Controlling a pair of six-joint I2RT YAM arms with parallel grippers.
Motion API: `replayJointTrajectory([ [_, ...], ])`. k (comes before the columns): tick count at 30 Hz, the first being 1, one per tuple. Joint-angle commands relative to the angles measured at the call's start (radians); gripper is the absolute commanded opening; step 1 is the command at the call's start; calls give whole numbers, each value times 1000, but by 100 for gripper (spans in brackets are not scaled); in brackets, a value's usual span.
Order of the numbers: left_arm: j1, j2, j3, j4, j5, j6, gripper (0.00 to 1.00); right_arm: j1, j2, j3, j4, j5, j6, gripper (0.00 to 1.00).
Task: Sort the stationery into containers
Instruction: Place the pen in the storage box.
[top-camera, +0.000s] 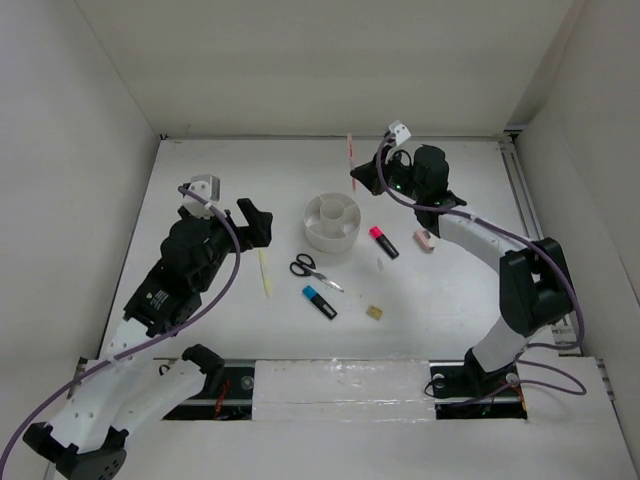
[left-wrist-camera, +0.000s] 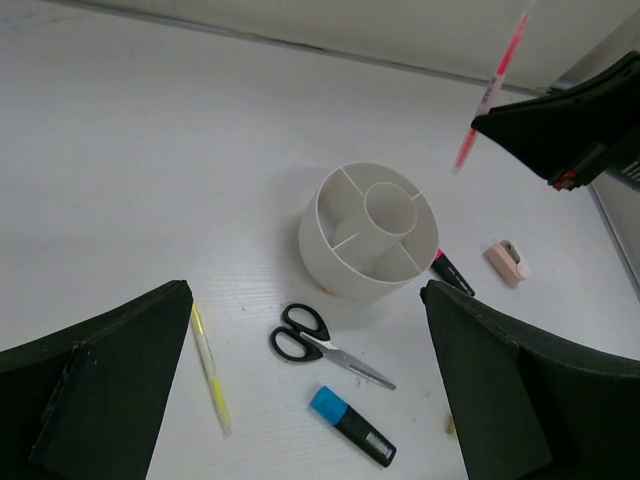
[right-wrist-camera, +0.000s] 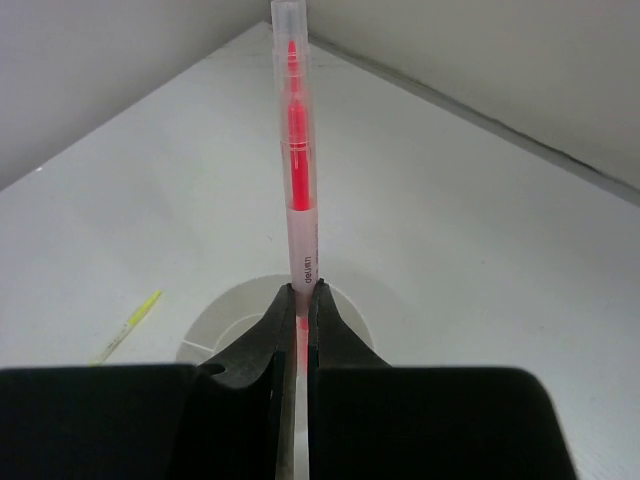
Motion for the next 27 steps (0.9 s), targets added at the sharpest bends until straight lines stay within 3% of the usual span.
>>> replayJointTrajectory([
  [1,1,-39,1,61,-17,18,100,-14,-20,12,88,-49,-12,0],
  [10,1,-38,1,61,-19,18,100,43,-126,-267,298,143,118,0],
  [18,1,-38,1,61,1,18,100,61,-72,-337,413,234,186,0],
  [27,1,-38,1,61,10,18,100,61,15,-355,518,225,253,0],
])
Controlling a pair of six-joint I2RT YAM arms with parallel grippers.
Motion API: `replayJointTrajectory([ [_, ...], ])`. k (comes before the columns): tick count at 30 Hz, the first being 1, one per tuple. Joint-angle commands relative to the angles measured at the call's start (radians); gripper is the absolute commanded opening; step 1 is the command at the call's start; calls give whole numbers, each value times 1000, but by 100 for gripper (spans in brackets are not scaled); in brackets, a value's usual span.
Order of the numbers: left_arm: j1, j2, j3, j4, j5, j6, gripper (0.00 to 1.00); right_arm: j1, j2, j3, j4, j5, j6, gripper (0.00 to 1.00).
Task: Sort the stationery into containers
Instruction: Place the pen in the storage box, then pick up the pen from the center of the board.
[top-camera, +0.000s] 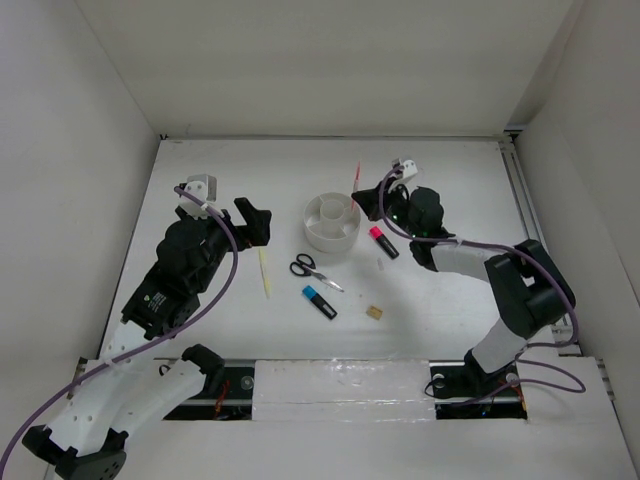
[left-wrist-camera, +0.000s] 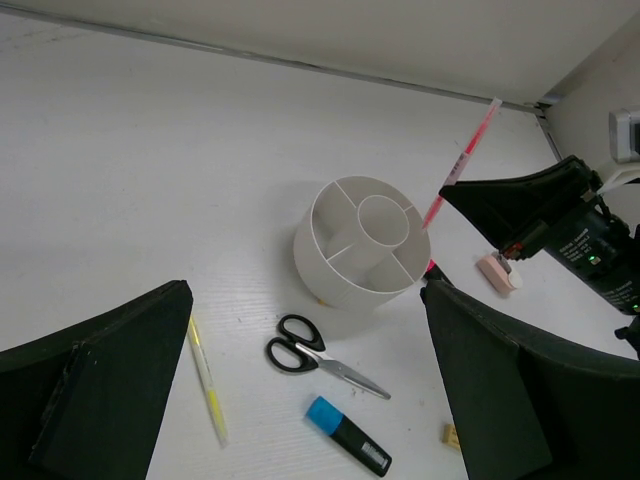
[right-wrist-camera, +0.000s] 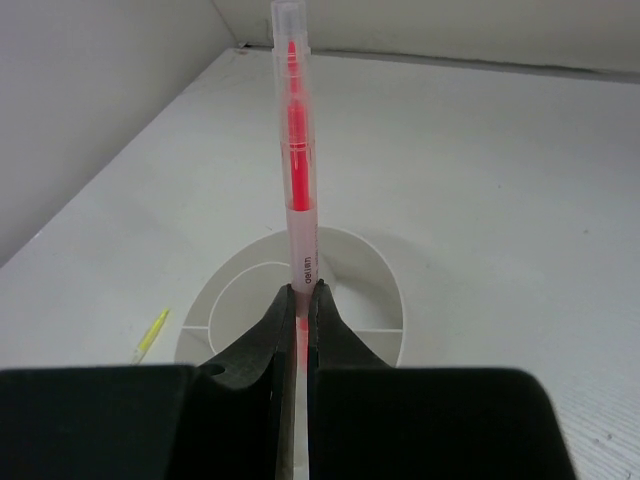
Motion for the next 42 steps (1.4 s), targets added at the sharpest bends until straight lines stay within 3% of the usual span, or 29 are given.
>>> replayJointTrajectory([
  [1,1,-7,2,35,11,12,100,7,23,-30,145,9,47,0],
  [13,1,-7,2,35,11,12,100,36,84,-80,213,8,84,1],
  [19,1,2,2,35,11,12,100,54,95,-113,254,8,93,35],
  [22,1,2,2,35,2,12,100,54,82,-140,277,8,102,47],
  [28,1,11,2,26,-19,3,100,63,-35,-184,286,32,111,54],
  [30,1,36,2,17,-39,-9,100,76,-88,-206,274,66,111,63],
  [31,1,45,2,6,-53,-9,100,76,-118,-218,262,81,111,73],
  [32,1,66,14,6,-65,-21,100,91,-181,-218,209,118,111,96],
  [33,1,79,14,-6,-65,-30,100,100,-216,-218,173,118,98,100],
  [37,1,132,34,-48,-76,-64,100,169,-419,-176,-41,251,47,100],
  [42,42,167,43,-58,-76,-101,100,263,-534,-102,-338,386,-5,100],
])
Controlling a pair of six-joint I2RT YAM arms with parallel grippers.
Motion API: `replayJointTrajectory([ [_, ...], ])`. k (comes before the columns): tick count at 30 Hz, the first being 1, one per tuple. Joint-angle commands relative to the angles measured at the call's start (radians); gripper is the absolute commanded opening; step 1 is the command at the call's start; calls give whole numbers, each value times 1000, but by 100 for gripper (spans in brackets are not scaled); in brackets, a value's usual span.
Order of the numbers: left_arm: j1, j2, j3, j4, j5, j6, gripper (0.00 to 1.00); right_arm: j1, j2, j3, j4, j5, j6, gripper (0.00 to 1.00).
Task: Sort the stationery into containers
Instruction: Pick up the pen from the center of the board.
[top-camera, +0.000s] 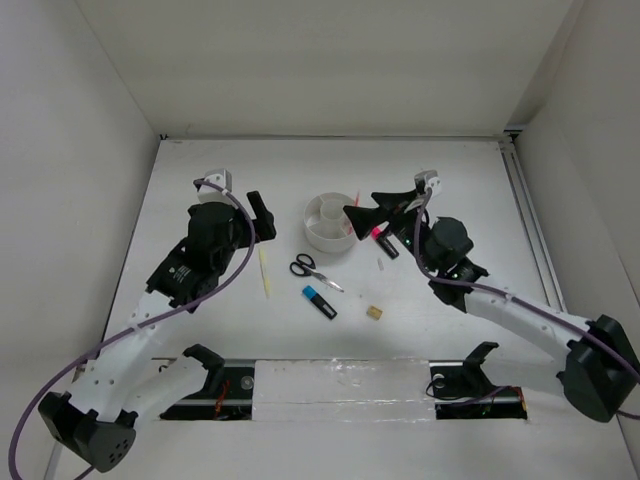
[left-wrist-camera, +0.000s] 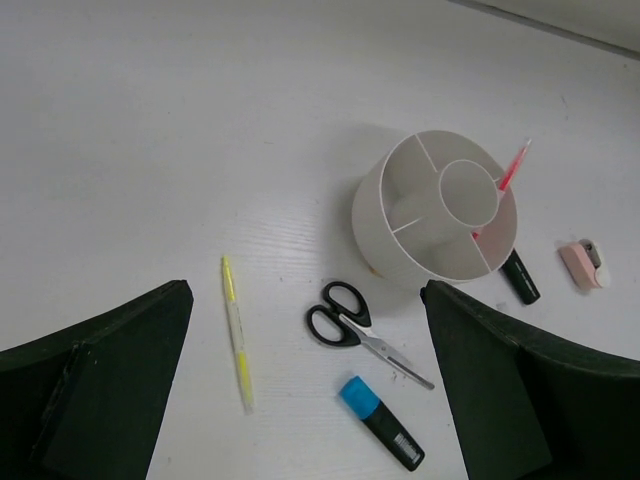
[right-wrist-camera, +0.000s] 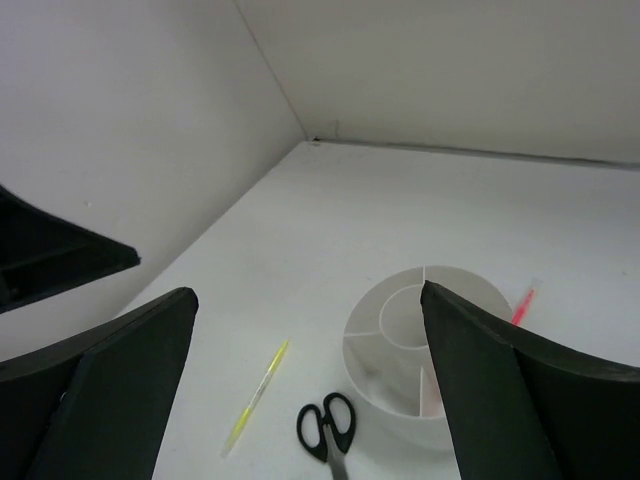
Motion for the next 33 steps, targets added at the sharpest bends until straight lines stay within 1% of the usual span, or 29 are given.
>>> replayJointTrajectory([
  [1,14,18,53,-18,-34,-49,100,62,-73,48,-264,149,-46,100],
  [2,14,29,53,-30,-34,-60,100,83,-92,48,-300,187,-46,100],
  [4,14,38,62,-42,-43,-72,100,94,-118,70,-367,201,-28,100],
  [5,14,50,62,-42,-69,-72,100,94,-118,87,-459,201,-16,100],
  [7,14,60,71,-67,-104,-94,100,131,-94,133,-550,224,7,100],
  [8,14,69,80,-67,-133,-106,100,152,-84,133,-608,255,21,100],
  [9,14,69,80,-82,-143,-106,100,181,-84,143,-636,364,37,100],
  [10,14,69,80,-82,-143,-106,100,226,-69,144,-662,417,58,100],
  [12,14,69,80,-82,-155,-115,100,237,-44,144,-736,469,150,100],
  [17,14,60,80,-82,-155,-106,100,237,-23,122,-788,459,185,100],
  [19,14,60,80,-82,-155,-106,100,237,-3,122,-812,430,185,100],
  [22,14,60,80,-82,-146,-106,100,274,23,122,-813,430,216,100],
  [24,14,60,80,-82,-146,-106,100,284,38,122,-854,486,230,100],
  [25,14,50,80,-82,-146,-106,100,284,52,122,-887,500,262,100],
  [26,14,50,80,-82,-146,-106,100,284,52,122,-888,515,262,100],
  [28,14,50,80,-82,-146,-106,100,284,63,122,-888,516,262,100],
  [33,14,50,80,-82,-137,-106,100,284,81,144,-938,503,262,96],
])
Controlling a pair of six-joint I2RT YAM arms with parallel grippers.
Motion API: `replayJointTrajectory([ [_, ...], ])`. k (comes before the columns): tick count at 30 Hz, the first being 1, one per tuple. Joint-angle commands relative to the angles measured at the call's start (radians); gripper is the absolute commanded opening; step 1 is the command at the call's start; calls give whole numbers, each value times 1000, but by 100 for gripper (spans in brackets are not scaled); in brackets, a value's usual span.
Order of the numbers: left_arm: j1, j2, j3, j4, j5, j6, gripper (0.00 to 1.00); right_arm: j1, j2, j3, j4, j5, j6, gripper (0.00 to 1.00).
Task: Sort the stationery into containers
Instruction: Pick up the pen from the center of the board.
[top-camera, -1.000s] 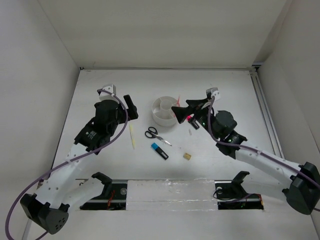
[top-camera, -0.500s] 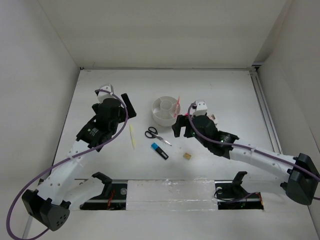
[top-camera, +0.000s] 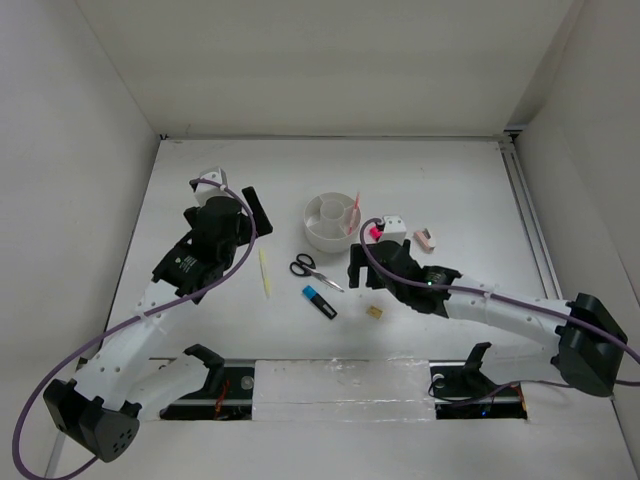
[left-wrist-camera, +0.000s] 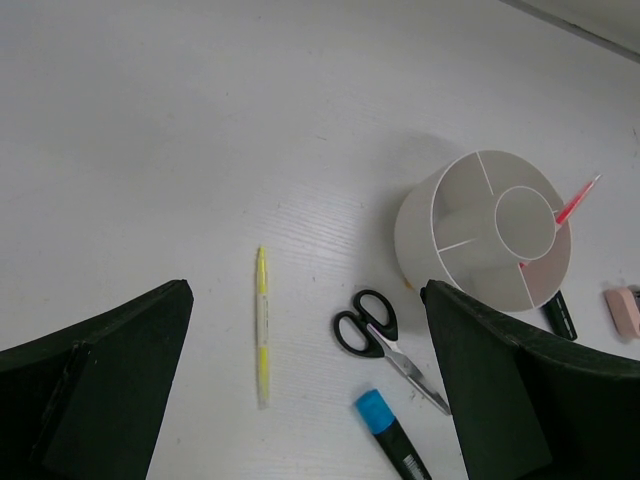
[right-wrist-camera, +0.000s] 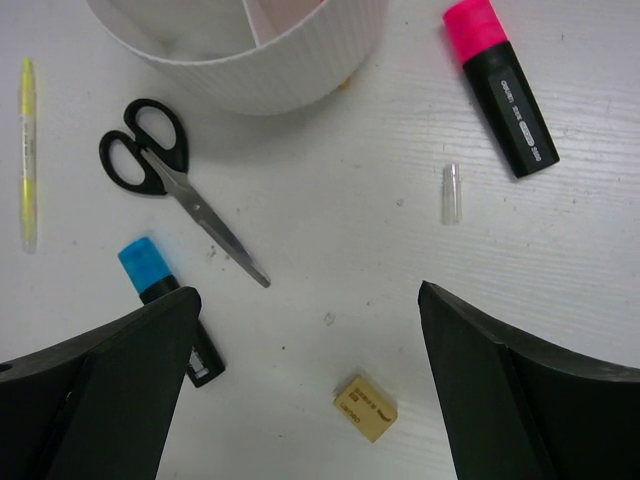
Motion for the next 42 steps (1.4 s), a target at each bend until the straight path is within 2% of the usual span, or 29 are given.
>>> replayJointTrajectory([
  [1,2,-22,41,1,-6,-6,100,-8,-1,37,-34,21,20,96],
  [10,2,10,41,-78,-10,-55,100,-119,-61,46,-59,-72,-23,90],
  [13,2,45,30,-130,14,-129,100,-208,6,97,-79,-155,-52,83],
  [17,2,105,-38,-108,136,-179,100,-219,73,144,-97,-155,-74,76],
  [21,2,116,-94,-84,172,-204,100,-228,105,155,-97,-175,-83,76],
  [28,2,105,-160,-65,190,-241,100,-259,91,118,-53,-206,-92,75],
  [31,2,96,-169,-65,180,-251,100,-282,137,131,-53,-221,-111,75],
  [35,2,96,-206,-56,180,-279,100,-303,208,171,-63,-232,-111,70],
  [42,-7,120,-237,-56,160,-314,100,-312,289,160,-28,-263,-111,65],
])
